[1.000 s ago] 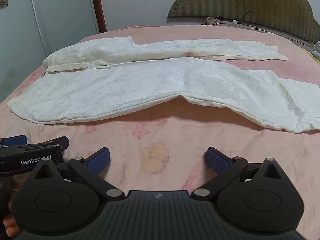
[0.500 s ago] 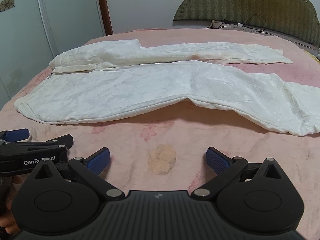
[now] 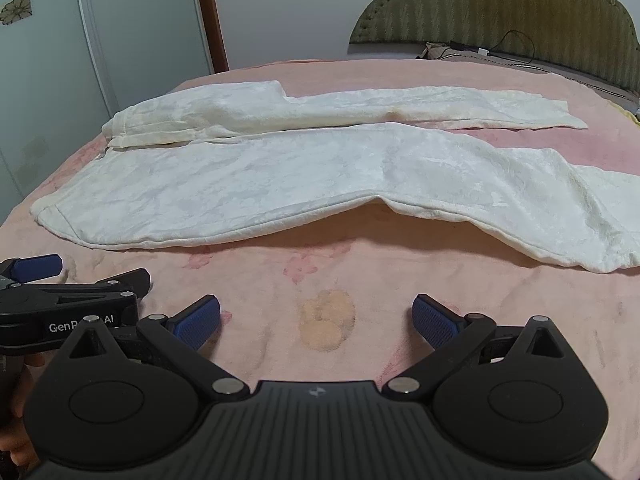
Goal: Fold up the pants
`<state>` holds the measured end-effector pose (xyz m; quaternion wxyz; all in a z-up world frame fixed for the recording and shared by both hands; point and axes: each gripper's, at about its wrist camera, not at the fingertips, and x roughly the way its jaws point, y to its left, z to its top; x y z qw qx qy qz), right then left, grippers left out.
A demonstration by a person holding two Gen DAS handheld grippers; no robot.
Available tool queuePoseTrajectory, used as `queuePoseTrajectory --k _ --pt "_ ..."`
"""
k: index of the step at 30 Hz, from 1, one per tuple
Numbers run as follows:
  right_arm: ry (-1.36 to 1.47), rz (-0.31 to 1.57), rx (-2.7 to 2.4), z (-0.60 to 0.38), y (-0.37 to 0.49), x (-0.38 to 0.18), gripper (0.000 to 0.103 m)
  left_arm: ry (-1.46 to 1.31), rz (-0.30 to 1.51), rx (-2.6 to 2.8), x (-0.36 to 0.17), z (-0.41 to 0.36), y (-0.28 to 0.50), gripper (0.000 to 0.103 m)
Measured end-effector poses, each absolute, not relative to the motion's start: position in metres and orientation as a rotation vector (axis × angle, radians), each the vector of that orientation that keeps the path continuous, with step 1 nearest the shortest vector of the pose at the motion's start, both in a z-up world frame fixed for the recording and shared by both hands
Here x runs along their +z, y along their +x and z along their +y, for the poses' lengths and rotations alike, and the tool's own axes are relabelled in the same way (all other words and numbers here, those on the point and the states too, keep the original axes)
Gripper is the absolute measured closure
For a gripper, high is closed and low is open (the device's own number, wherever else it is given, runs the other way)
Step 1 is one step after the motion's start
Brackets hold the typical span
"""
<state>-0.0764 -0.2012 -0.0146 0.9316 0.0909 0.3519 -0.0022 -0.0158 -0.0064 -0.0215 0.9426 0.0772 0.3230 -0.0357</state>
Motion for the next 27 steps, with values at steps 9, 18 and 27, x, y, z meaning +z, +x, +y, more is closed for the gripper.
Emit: queuePoseTrajectory --k 9,18,27 --pt "0.168 0.666 0.008 -0.199 -0.0828 -0.0082 0.0 0.156 0.661 -0.081 -0.0212 -0.004 -0.0144 0.001" --pt "0.165 0.684 0.008 -0.1976 -0.0796 -0.0112 0.0 0.158 0.657 -0.086 -0.0221 -0.0045 -0.0146 0.001" --pt "0.16 0.687 0.001 -0.1972 -0.0794 -0.0125 0.0 0.158 0.658 -0.084 -0.0226 -0.006 -0.0143 0.001"
